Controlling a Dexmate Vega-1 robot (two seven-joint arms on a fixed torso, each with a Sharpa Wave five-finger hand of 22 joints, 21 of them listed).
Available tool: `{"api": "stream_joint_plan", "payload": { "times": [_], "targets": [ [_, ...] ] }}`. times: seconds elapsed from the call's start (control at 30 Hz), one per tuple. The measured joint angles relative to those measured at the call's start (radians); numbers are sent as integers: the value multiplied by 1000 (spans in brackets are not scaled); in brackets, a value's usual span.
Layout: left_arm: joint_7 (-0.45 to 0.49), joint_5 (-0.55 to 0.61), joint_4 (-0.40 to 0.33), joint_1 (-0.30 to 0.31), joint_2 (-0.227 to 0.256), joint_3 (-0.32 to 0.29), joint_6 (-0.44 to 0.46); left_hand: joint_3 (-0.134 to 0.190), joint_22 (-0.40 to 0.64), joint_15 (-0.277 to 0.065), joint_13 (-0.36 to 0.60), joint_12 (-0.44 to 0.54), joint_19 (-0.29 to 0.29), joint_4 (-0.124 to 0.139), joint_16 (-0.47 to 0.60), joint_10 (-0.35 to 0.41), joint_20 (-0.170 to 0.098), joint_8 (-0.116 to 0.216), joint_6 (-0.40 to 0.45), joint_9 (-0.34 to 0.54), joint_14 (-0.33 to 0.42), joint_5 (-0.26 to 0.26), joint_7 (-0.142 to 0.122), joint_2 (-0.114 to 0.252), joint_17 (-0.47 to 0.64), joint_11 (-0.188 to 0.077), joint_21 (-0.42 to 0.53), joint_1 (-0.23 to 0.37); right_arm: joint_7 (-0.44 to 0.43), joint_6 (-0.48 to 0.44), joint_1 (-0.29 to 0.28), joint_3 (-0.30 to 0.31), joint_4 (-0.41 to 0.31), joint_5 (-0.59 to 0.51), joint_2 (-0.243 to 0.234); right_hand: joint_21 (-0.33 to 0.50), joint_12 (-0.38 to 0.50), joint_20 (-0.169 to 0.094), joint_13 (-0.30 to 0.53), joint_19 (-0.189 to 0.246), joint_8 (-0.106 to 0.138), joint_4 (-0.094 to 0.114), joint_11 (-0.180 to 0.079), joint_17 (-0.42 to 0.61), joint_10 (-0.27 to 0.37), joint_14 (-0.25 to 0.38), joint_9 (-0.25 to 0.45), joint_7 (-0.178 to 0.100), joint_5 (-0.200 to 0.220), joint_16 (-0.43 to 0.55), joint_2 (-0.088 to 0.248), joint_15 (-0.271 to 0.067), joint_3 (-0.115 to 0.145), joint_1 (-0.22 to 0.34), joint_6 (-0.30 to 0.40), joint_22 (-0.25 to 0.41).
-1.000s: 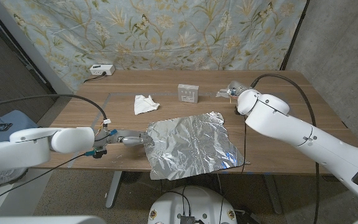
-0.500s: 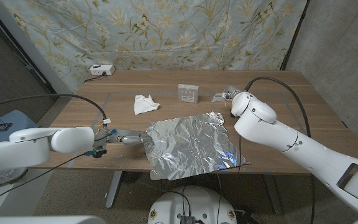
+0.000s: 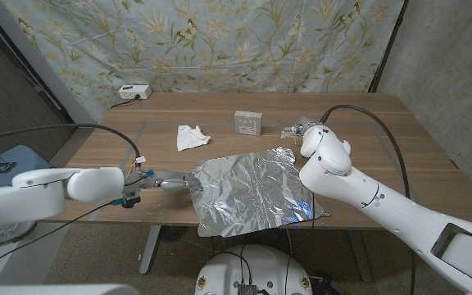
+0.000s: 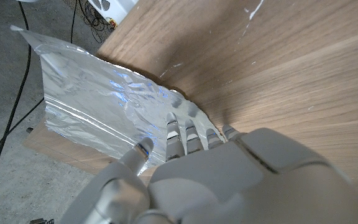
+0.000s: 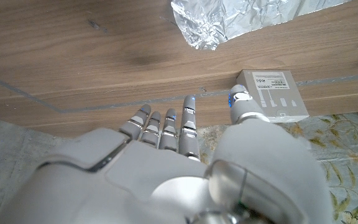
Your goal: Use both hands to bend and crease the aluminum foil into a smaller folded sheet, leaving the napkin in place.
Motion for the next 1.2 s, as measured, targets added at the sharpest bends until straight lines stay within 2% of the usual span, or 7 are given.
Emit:
{"api": "stream_joint_plan", "payload": {
  "times": [0.9,1.1,1.2],
  "targets": [
    [3,-13,9,-2,0,5,-1,15,0,0,0,0,0,-6,0,0,0,0,0,0,0,0,0,-1,-5,0,0,-9,-102,-1,34,-66,49,88,-32,0,0,-9,0,23,-5,0,-18,0,18,23,0,-22,11,7,-19,-24,0,43,22,-2],
    [3,-15,11,-3,0,6,-1,21,0,0,0,0,0,-4,0,0,0,-4,0,0,0,0,0,-1,-5,0,0,-9,-117,0,34,-73,59,93,-32,0,0,-13,0,27,-5,0,-18,0,24,26,1,-21,11,7,-27,-21,0,51,50,-2],
    [4,-15,11,-3,0,6,-1,21,0,0,0,-1,0,-4,0,0,0,-4,0,0,0,0,0,-1,-5,0,0,-9,-124,0,32,-77,65,93,-30,0,0,-6,0,34,0,0,-16,0,26,34,5,-25,11,7,-22,-24,0,56,66,-2]
  ]
}}
